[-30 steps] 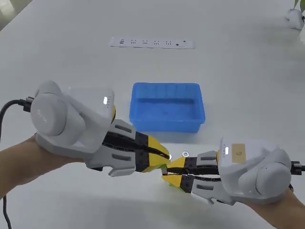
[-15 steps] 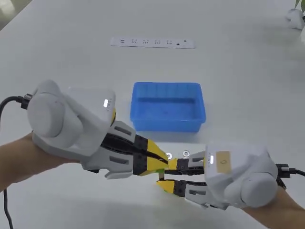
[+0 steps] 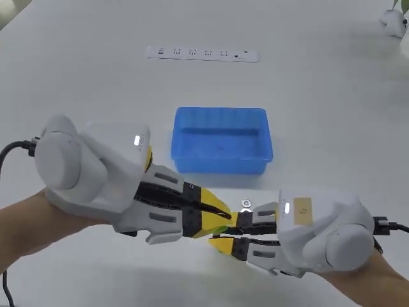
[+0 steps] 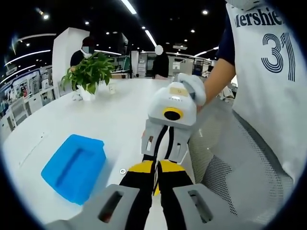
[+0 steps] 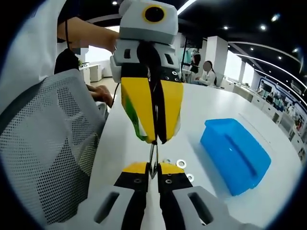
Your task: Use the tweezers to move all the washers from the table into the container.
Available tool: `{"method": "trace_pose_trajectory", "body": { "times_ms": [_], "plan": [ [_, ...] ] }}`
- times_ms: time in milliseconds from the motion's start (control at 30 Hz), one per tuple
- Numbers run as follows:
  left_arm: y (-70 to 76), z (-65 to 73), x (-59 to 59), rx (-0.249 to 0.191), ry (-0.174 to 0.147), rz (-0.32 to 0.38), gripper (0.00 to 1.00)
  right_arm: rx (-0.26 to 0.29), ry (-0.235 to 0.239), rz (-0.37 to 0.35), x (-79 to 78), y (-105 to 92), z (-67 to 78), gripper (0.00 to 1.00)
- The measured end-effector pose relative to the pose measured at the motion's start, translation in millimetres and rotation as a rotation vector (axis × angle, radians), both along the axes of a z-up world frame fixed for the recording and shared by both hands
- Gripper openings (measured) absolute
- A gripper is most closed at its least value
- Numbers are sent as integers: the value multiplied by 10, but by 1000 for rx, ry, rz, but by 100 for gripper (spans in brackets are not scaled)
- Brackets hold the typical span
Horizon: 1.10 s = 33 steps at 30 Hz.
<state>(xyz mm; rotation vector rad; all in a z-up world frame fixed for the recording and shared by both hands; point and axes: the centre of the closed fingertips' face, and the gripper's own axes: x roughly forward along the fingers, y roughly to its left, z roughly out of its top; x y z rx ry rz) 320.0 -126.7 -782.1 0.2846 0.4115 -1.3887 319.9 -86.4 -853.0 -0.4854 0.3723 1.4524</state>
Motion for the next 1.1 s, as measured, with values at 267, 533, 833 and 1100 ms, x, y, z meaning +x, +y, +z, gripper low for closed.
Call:
{"method": "trace_pose_trajectory", "body": {
  "times_ms": [267,533,833,1100],
  "plan": [
    [112,80,-5,16,-30,1,6,-2,-29,6,-2,92,75,8],
    [272,117,-83,31,-19,24,6,-33,-104,33,-50,225,118,9],
    [399,133,26,38,-32,88,6,-33,-145,4,62,288,135,12],
    [428,125,132,44,-39,102,6,-36,-136,-15,186,301,127,12]
  ]
}}
